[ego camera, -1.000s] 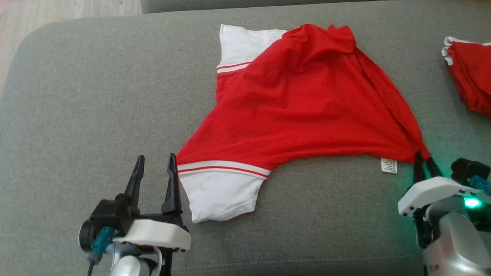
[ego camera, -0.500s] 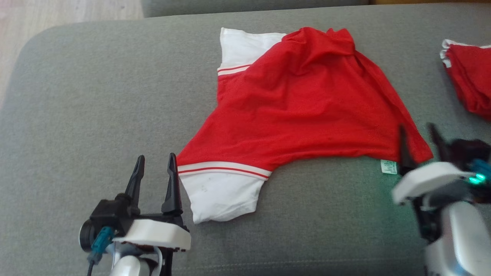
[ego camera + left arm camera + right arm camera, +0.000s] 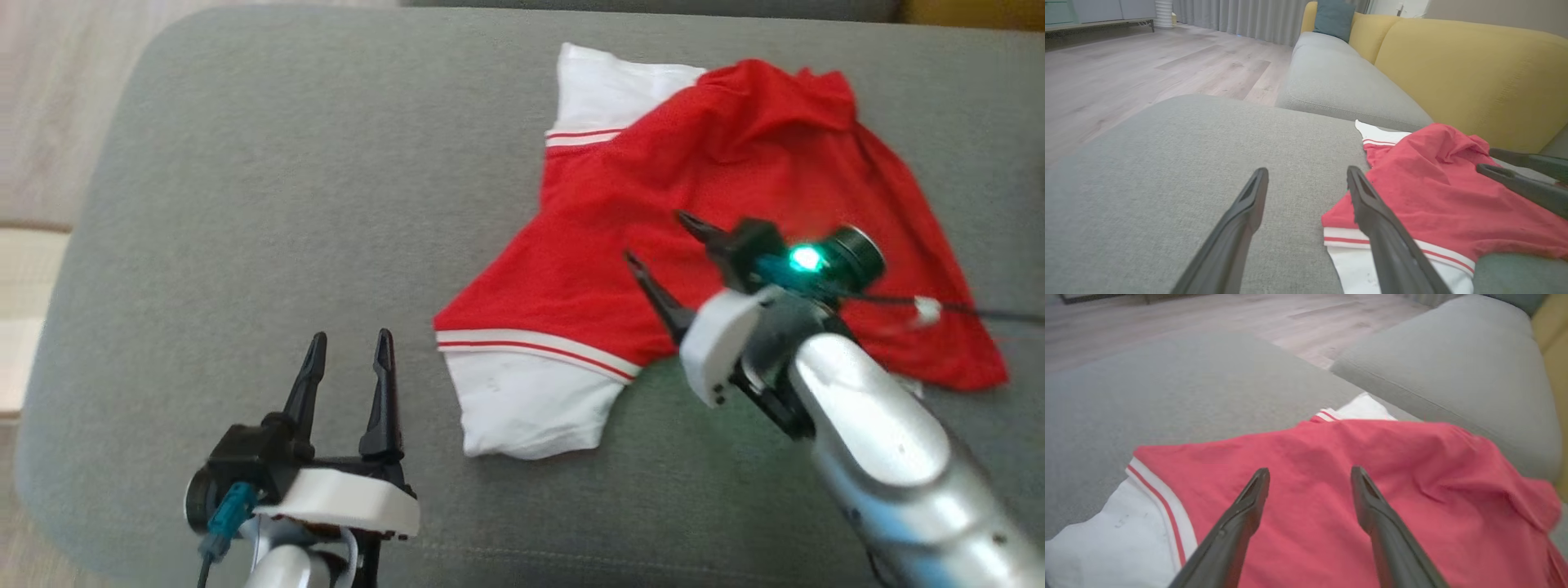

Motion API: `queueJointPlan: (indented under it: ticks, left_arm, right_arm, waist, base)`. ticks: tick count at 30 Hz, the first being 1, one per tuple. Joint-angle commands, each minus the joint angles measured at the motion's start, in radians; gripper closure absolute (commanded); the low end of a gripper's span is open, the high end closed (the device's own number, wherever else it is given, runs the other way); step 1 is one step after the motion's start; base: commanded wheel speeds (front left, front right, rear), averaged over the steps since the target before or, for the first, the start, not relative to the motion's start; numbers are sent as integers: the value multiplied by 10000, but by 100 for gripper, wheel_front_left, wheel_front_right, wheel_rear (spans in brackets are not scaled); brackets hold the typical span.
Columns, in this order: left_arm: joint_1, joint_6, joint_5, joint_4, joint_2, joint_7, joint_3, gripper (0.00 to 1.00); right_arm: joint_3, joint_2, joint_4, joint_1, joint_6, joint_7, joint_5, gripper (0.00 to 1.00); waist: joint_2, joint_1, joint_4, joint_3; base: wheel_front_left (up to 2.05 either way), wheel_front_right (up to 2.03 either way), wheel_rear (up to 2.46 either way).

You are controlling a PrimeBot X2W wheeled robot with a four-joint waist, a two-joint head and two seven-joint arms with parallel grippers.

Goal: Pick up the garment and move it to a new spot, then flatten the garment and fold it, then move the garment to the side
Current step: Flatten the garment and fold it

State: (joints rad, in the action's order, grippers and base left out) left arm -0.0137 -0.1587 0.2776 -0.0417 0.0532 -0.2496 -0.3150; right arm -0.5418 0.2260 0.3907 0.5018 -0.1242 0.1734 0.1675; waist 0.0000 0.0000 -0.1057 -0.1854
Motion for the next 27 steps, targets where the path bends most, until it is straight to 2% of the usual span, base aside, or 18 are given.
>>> queueJointPlan:
  ticks: [1, 6, 14, 20, 27]
  left_arm:
    - [434, -48, 69, 253, -30, -122, 221, 0]
    - [411, -120, 205, 206, -30, -122, 37, 0]
    - [296, -219, 332, 209, -30, -122, -165, 0]
    - [347, -241, 388, 246, -30, -122, -345, 0]
    - [440, -272, 438, 228, -30, -122, -478, 0]
  right_arm:
    - [-636, 89, -48, 520, -65, 2, 225, 0]
    - [-2824, 515, 1001, 1923, -65, 106, 1064, 0]
    - [-5367, 735, 2392, 3302, -65, 302, 2738, 0]
    - [-6471, 704, 3658, 3963, -65, 498, 3752, 0]
    - [-7051, 503, 4774, 4246, -65, 617, 4287, 0]
  waist:
    - [0, 0, -397, -43]
    - [0, 0, -1122, 0]
    - [0, 0, -1888, -53]
    - [0, 0, -2156, -263]
    - [0, 0, -2321, -469]
  base:
    - [0, 0, 0]
    - [0, 0, 0]
    - [0, 0, 0]
    - [0, 0, 0]
    - [0, 0, 0]
